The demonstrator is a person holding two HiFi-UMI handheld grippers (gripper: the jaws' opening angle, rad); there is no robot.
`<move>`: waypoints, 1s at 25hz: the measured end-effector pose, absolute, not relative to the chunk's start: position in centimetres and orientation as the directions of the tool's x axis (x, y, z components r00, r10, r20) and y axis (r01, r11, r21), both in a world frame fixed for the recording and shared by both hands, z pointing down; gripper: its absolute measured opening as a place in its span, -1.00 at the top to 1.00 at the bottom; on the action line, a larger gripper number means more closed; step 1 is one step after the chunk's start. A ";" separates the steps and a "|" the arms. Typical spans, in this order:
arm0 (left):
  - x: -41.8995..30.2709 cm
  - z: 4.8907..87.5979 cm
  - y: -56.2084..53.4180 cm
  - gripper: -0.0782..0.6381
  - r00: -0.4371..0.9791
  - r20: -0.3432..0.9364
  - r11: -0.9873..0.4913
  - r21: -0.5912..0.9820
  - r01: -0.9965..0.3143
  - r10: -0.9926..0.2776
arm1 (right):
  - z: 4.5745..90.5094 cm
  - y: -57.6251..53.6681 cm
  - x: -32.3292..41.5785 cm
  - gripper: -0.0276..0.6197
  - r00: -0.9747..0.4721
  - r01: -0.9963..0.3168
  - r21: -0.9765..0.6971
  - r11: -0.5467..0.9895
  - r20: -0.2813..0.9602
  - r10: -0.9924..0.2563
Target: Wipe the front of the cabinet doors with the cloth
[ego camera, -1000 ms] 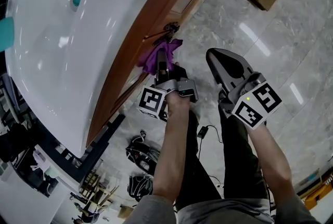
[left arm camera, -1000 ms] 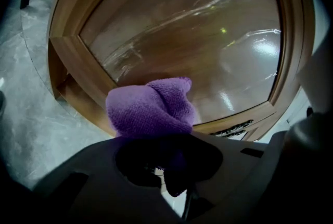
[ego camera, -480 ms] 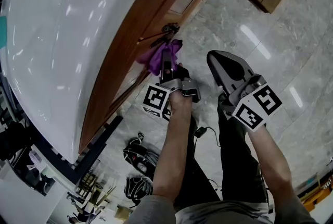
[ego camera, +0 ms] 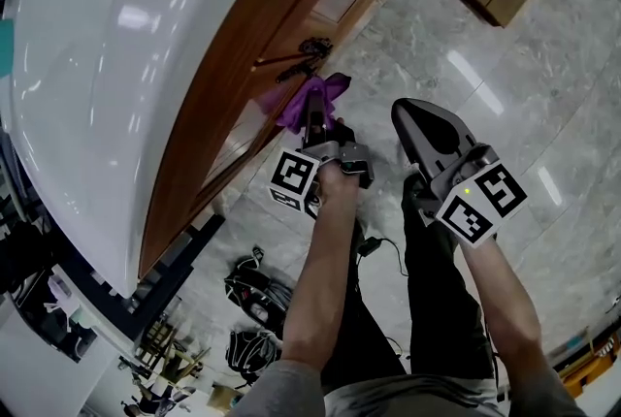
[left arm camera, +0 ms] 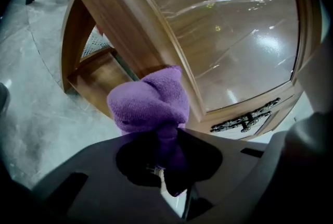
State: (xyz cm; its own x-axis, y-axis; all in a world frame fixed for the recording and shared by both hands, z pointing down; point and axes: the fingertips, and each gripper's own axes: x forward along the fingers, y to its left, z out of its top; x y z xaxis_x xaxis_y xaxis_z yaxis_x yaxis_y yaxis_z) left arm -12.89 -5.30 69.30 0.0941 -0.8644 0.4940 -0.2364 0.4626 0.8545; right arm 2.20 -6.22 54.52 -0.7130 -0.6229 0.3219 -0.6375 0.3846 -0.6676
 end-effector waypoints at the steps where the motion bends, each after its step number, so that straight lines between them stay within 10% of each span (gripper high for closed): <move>1: -12.8 69.0 -5.1 0.57 0.100 0.492 0.458 0.855 -0.242 -0.865 | 54.3 -6.1 2.1 0.89 -0.714 -0.636 -0.669 0.385 0.320 -0.623; 25: -9.1 51.2 0.6 0.57 0.228 0.429 0.293 0.840 -0.456 -0.874 | 43.6 -1.9 1.7 0.89 -0.701 -0.638 -0.674 0.372 0.309 -0.643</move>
State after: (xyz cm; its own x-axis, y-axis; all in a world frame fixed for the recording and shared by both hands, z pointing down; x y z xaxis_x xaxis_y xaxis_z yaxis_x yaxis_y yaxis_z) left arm -9.06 0.58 51.25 0.2279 -0.8742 0.4289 -0.4559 0.2934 0.8403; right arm 1.73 -1.90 43.56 -0.7008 -0.6431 0.3087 -0.6382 0.3719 -0.6741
